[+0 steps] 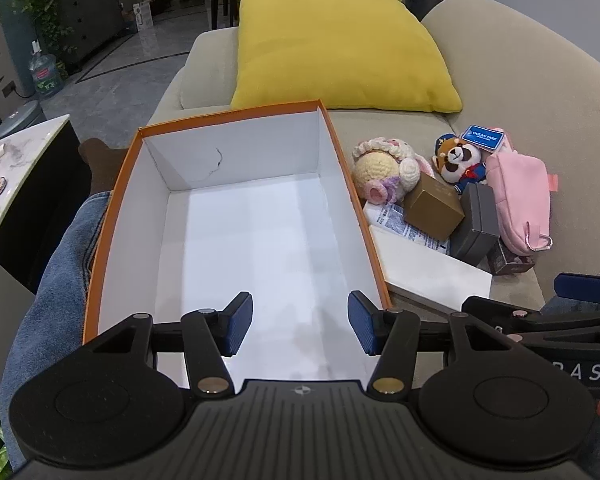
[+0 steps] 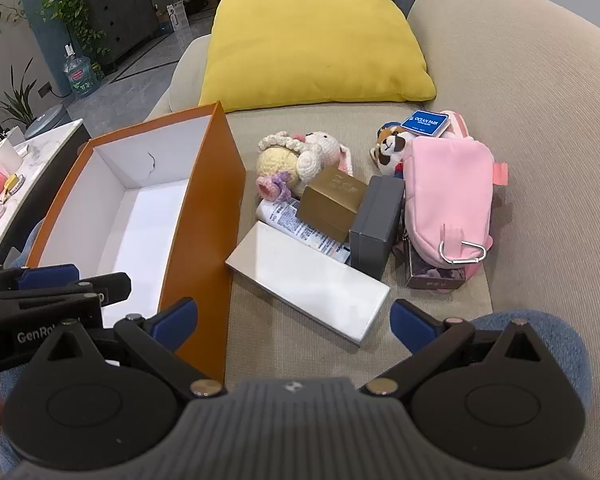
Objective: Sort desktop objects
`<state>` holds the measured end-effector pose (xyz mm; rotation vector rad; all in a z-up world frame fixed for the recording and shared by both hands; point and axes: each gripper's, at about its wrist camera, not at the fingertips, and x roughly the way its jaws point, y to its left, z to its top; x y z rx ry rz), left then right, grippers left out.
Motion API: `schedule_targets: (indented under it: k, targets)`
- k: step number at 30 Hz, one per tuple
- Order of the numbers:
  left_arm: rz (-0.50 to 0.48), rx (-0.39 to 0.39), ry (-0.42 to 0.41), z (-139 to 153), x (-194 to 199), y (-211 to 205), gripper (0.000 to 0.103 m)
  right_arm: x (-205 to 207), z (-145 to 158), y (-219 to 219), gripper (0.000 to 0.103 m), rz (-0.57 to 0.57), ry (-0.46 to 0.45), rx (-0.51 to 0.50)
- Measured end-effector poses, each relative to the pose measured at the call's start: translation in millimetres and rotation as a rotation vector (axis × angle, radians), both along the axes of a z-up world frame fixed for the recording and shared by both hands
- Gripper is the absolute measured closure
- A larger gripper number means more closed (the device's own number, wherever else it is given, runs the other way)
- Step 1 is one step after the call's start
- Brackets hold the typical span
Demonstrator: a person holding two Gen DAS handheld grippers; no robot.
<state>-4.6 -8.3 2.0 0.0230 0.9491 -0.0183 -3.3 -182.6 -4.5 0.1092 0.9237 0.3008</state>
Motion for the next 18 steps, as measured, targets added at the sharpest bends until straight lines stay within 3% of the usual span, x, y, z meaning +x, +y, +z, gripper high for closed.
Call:
schedule_targets:
  k: [18]
  targets:
    - [0.009, 0.010, 0.012, 1.1, -2.5, 0.5, 0.041, -2.1, 0.5, 1.4, 0.001, 0.007, -0.001, -0.004]
